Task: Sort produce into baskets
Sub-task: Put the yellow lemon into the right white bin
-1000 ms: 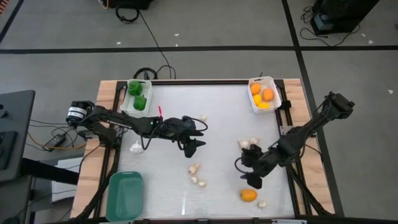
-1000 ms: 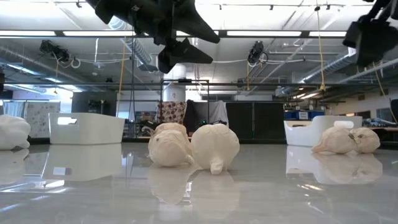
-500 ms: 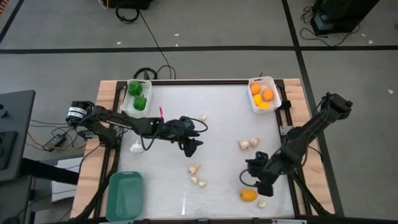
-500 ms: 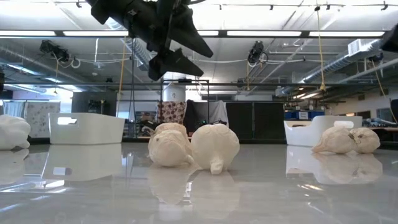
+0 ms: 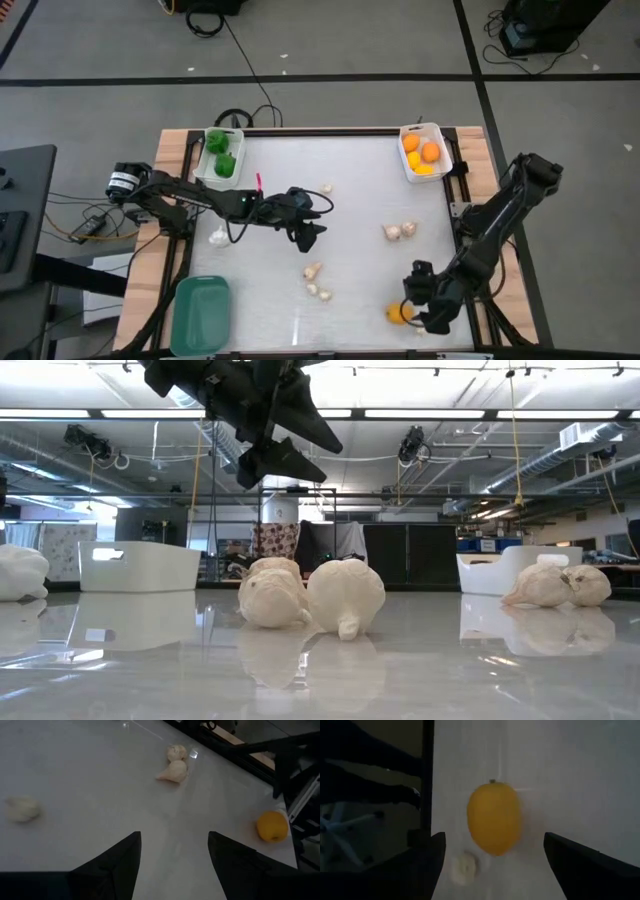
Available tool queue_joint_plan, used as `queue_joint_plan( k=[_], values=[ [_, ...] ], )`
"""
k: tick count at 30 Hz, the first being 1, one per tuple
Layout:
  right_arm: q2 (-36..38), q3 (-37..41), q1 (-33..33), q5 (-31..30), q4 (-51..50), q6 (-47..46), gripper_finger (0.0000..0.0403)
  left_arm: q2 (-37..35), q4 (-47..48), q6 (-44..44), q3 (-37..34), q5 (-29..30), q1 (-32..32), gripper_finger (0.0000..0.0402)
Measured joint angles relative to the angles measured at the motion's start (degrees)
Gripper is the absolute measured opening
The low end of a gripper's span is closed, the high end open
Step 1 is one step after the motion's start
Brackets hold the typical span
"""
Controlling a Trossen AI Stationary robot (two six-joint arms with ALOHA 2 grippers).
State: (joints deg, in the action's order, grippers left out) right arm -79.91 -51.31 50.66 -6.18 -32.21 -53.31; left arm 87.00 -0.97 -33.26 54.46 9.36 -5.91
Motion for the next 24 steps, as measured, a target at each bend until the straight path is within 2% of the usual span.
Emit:
queue_joint_plan(
  k=[6, 11, 18, 24],
  values=[
    [-6.2, 0.0, 0.4, -1.4, 2.7, 2.5, 0.0385, 0.0, 0.0, 0.0, 0.0, 0.5, -0.2, 0.0236],
    [-10.7, 0.0, 0.2, -0.5, 6.1, 2.8, 0.039, 0.0, 0.0, 0.1, 0.0, 0.5, -0.2, 0.0236],
    [-16.1, 0.1, 0.2, -0.2, 10.9, -2.9, 0.0367, 0.0, 0.0, 1.7, 0.0, 1.3, -0.1, 0.0236],
    [-16.2, 0.1, -0.6, -0.6, 11.0, -5.3, 0.0316, 0.0, -1.7, 5.7, 0.0, 0.0, -0.1, 0.0236]
  ],
)
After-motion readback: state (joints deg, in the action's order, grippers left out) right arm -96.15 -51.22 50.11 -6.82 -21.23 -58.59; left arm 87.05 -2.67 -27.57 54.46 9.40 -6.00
